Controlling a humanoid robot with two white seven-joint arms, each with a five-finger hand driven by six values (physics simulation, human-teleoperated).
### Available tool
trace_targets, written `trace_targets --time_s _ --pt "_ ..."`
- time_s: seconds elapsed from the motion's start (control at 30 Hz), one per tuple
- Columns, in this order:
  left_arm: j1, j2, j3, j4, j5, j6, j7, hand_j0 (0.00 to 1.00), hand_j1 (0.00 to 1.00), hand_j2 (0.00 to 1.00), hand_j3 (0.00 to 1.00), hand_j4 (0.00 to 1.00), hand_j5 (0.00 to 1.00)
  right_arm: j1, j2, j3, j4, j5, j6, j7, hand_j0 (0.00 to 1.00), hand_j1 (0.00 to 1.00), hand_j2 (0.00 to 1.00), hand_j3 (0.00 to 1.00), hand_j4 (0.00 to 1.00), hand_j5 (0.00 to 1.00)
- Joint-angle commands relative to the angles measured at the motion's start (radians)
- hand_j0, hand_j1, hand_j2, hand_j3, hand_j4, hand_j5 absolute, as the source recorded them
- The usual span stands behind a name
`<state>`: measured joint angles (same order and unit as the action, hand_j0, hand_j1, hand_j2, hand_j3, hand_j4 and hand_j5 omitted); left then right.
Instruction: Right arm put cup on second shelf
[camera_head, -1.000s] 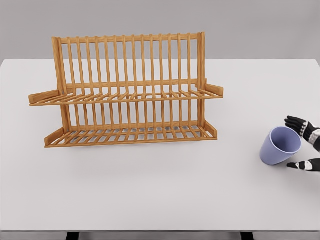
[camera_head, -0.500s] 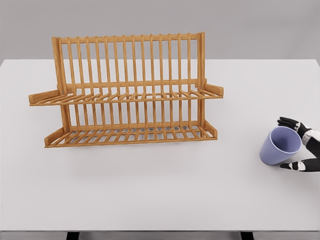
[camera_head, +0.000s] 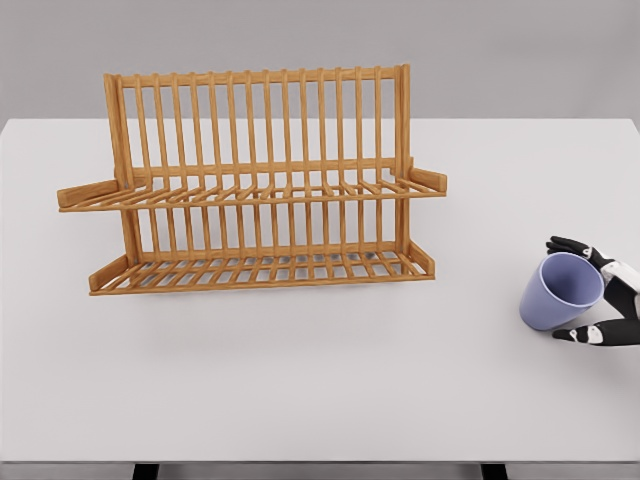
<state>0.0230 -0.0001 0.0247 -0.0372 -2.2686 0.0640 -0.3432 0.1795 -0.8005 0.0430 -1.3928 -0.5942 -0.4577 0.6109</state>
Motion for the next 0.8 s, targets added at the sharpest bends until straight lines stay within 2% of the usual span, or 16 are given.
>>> trace_targets --time_s 0.0,0.23,0.27,0.3,0.67,0.77 --pt "0.000 0.000 0.000 0.000 0.000 0.000 0.000 1.00 1.00 1.00 1.00 1.00 1.00 0.000 0.000 0.000 -0.003 -0.007 -0.001 0.000 1.00 1.00 1.00 1.00 1.00 1.00" --pt "0.000 0.000 0.000 0.000 0.000 0.000 0.000 1.00 1.00 1.00 1.00 1.00 1.00 0.000 -0.002 0.000 -0.003 -0.003 -0.001 0.000 1.00 1.00 1.00 1.00 1.00 1.00" --pt "0.000 0.000 0.000 0.000 0.000 0.000 0.000 1.00 1.00 1.00 1.00 1.00 1.00 0.000 -0.002 0.000 -0.003 -0.003 -0.001 0.000 0.99 0.99 0.99 0.99 0.99 0.99" --pt "0.000 0.000 0.000 0.000 0.000 0.000 0.000 1.00 1.00 1.00 1.00 1.00 1.00 0.000 0.000 0.000 -0.003 -0.004 -0.001 0.000 0.89 0.89 0.89 0.89 0.89 0.89" --pt "0.000 0.000 0.000 0.000 0.000 0.000 0.000 1.00 1.00 1.00 1.00 1.00 1.00 -0.002 -0.003 0.000 -0.003 -0.004 -0.001 0.000 0.83 0.83 0.83 0.83 0.83 0.83" --pt "0.000 0.000 0.000 0.000 0.000 0.000 0.000 1.00 1.00 1.00 1.00 1.00 1.00 -0.025 -0.003 -0.002 -0.005 -0.006 -0.001 0.000 0.81 0.81 0.81 0.81 0.81 0.81"
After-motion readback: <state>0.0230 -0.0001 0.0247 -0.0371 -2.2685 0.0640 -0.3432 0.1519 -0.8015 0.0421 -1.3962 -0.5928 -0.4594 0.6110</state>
